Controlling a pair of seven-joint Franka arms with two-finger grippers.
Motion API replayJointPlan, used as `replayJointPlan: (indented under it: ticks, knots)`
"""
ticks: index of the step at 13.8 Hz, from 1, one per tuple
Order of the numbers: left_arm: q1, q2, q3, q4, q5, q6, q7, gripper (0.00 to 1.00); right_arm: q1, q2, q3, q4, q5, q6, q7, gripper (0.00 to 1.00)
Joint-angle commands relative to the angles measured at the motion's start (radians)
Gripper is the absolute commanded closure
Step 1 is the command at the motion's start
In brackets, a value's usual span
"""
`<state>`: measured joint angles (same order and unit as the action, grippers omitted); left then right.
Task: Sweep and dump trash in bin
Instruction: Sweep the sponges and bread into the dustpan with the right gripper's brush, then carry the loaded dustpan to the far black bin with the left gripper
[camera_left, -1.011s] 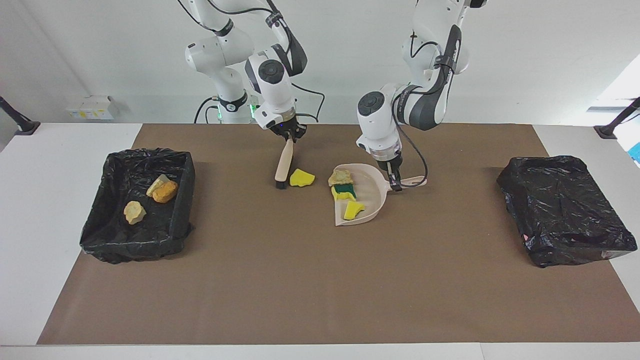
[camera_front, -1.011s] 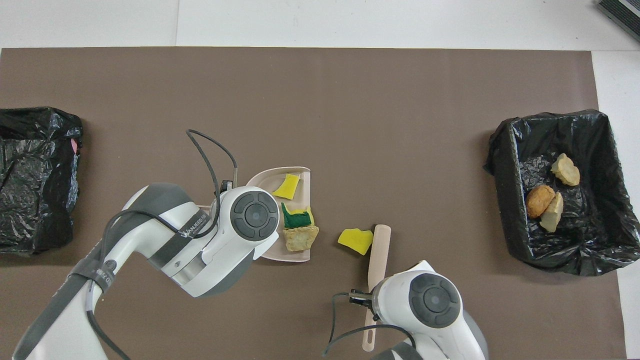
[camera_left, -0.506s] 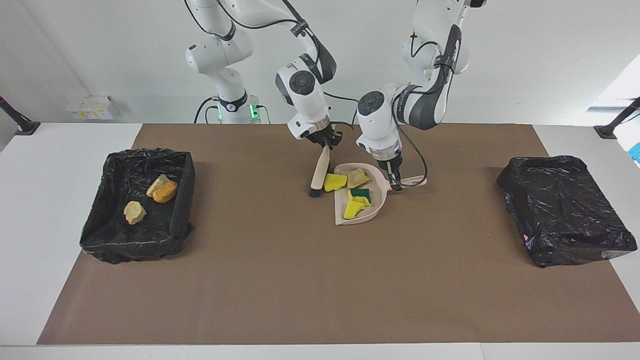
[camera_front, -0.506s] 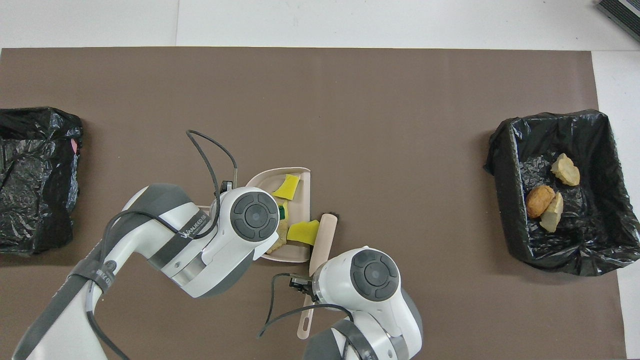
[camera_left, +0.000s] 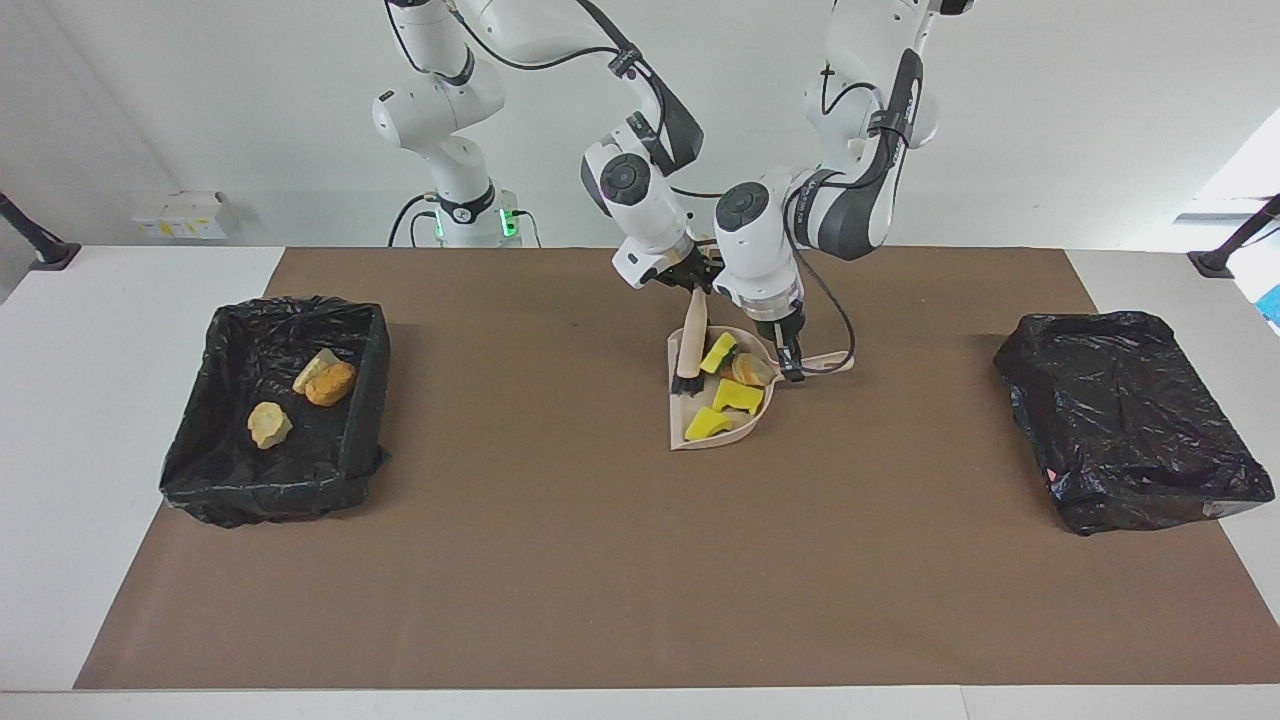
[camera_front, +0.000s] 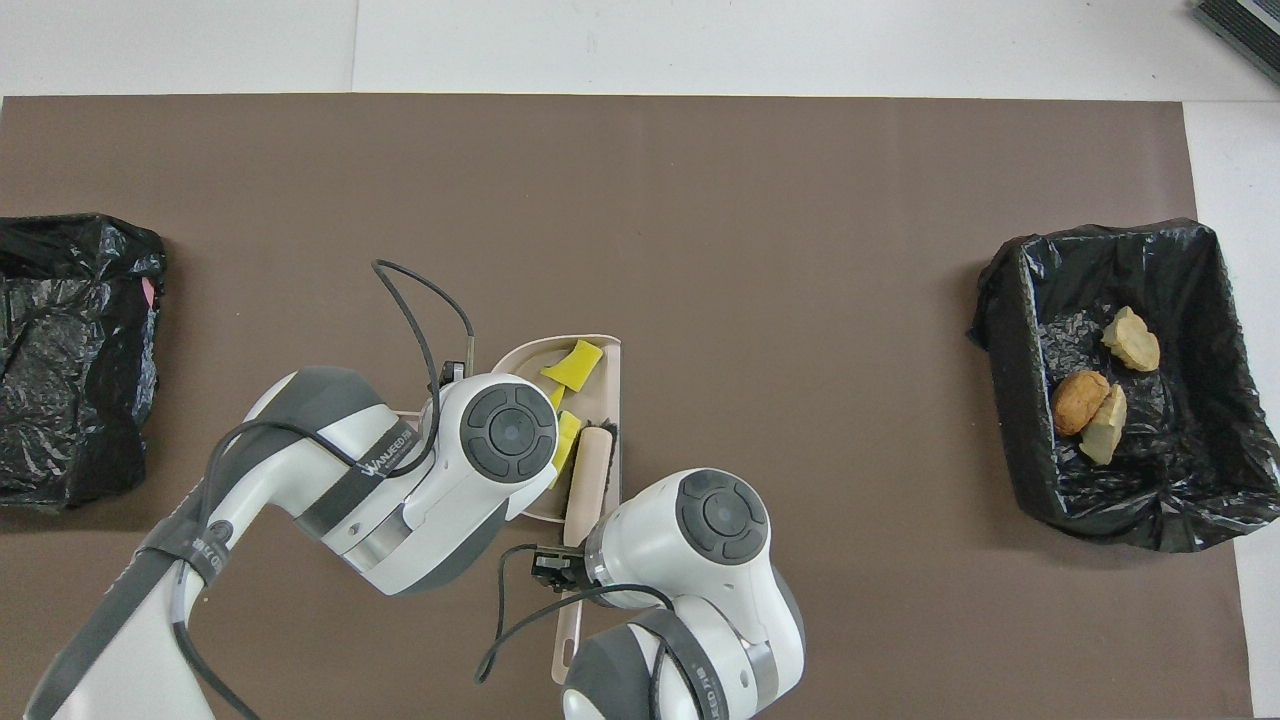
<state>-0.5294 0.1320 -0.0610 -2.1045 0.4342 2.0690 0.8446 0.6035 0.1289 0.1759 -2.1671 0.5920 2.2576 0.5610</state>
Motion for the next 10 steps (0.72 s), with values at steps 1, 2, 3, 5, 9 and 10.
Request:
replayJointPlan:
  ticks: [1,2,3,5,9,10]
  knots:
    - [-0.003,-0.029,0.012,-0.045,0.018,0.019,-0.007,1.0,-0.08,-0.089,0.001,0.003,-0.093,-0.172,-0.041,1.0]
    - [-0.003,-0.028,0.012,-0.042,0.017,0.022,-0.006,1.0,-0.102,-0.118,0.001,0.003,-0.139,-0.225,-0.032,1.0]
    - [0.0,-0.028,0.012,-0.042,0.015,0.02,-0.004,1.0,-0.108,-0.141,-0.001,0.003,-0.176,-0.269,-0.017,1.0]
    - [0.005,-0.029,0.015,-0.038,0.014,0.02,0.007,1.0,-0.151,-0.19,0.0,0.004,-0.294,-0.366,-0.001,1.0]
    - [0.048,-0.069,0.015,-0.022,0.011,0.005,0.076,1.0,-0.156,-0.23,0.008,-0.002,-0.446,-0.429,0.045,1.0]
    - [0.072,-0.087,0.013,-0.023,0.003,0.005,0.094,1.0,-0.154,-0.23,0.01,-0.002,-0.446,-0.42,0.056,1.0]
